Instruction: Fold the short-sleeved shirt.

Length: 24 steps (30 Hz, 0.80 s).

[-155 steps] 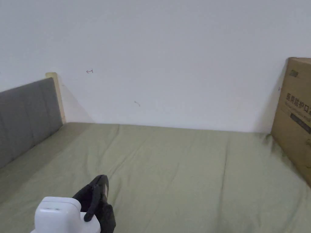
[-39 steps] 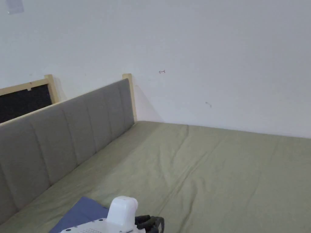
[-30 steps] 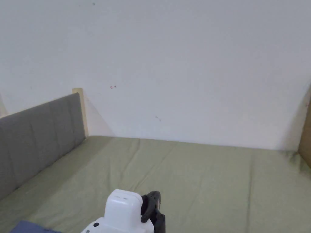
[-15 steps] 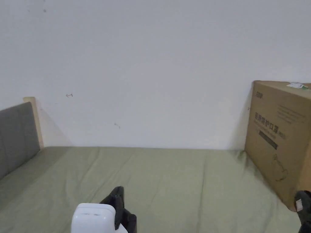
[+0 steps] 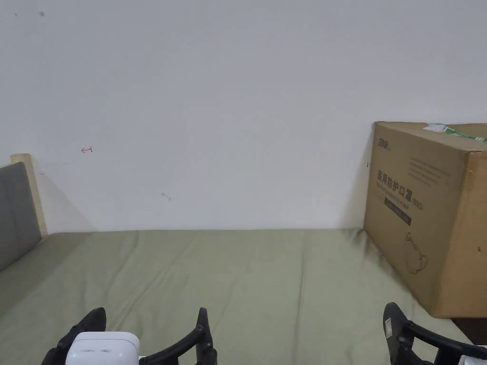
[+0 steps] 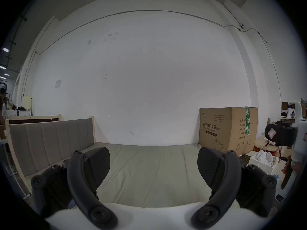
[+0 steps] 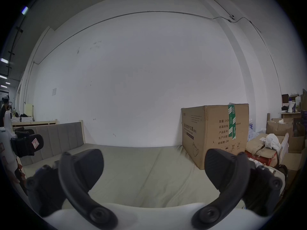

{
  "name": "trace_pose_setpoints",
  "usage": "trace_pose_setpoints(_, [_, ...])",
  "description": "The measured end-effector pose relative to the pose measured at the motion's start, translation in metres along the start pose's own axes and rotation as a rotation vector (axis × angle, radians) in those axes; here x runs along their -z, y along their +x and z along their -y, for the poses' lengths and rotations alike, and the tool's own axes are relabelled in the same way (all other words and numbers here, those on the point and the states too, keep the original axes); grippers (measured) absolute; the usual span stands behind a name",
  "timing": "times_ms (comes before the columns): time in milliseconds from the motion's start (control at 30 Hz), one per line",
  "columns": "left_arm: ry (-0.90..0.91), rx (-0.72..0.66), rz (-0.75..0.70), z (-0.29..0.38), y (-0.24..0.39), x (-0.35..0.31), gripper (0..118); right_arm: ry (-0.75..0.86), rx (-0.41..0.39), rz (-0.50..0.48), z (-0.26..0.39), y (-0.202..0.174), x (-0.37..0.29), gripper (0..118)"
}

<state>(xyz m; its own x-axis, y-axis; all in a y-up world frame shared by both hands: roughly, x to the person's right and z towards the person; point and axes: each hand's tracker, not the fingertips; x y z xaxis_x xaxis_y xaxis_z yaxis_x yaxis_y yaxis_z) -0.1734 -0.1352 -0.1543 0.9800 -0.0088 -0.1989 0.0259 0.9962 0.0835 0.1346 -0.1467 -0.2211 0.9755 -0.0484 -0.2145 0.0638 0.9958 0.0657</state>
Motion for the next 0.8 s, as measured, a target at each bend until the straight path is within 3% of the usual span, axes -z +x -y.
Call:
trace_pose_setpoints(233, [0.007, 0.048, -0.039, -0.001, 0.002, 0.004, 109, 0.033, -0.008, -0.016, 0.000, -0.003, -0.002, 118])
trace_pose_setpoints(800, [0.014, 0.016, -0.034, -0.010, -0.013, 0.005, 109, -0.020, -0.025, -0.042, 0.002, -0.015, 0.007, 118])
